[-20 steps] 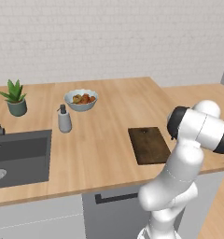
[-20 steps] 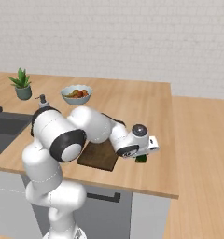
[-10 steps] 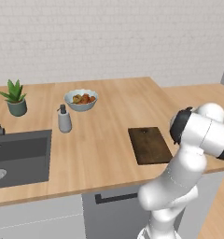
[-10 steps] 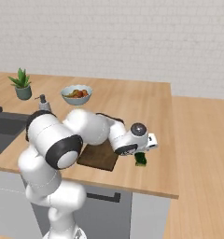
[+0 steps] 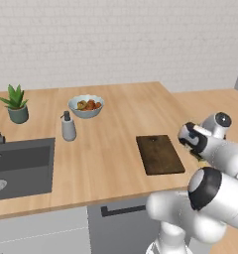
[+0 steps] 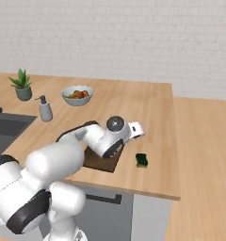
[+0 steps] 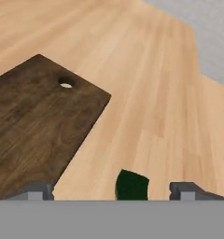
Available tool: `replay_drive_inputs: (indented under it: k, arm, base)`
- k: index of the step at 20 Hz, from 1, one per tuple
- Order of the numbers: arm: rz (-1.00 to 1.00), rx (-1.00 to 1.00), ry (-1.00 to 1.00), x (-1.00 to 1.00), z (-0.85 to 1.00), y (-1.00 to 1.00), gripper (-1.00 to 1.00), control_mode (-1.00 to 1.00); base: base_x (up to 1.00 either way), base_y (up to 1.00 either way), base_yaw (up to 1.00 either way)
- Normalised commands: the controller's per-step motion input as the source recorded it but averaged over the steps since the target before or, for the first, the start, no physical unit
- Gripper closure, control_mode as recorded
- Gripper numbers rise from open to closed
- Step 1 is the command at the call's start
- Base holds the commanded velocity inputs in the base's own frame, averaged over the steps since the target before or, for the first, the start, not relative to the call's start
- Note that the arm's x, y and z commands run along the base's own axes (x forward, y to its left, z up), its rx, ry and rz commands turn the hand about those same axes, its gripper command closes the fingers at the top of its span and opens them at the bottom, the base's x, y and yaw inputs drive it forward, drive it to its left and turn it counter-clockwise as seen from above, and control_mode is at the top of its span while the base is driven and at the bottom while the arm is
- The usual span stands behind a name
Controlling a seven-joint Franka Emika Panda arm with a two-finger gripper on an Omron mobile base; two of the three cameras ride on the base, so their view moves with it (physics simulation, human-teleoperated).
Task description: Pick up the sponge from the counter and clean the cutting board by briefly scrubbing or pressing down on the cutting board. Once finished, release the sponge.
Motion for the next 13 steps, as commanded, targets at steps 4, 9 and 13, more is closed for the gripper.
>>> replay_drive_inputs:
  k: [4,9,13]
  arm:
    - [-0.07,0.16,0.01,-0.33,1.0,0.77,-1.0,-1.0]
    - [-0.06,0.33,0.11,-0.69,1.0,0.56,-1.0,-1.0]
    - [-0.02,0.23,0.05,-0.76,1.0,0.47,-1.0,-1.0]
  base:
    - [0.0,0.0,0.0]
    - [0.0,0.0,0.0]
    - [0.0,0.0,0.0]
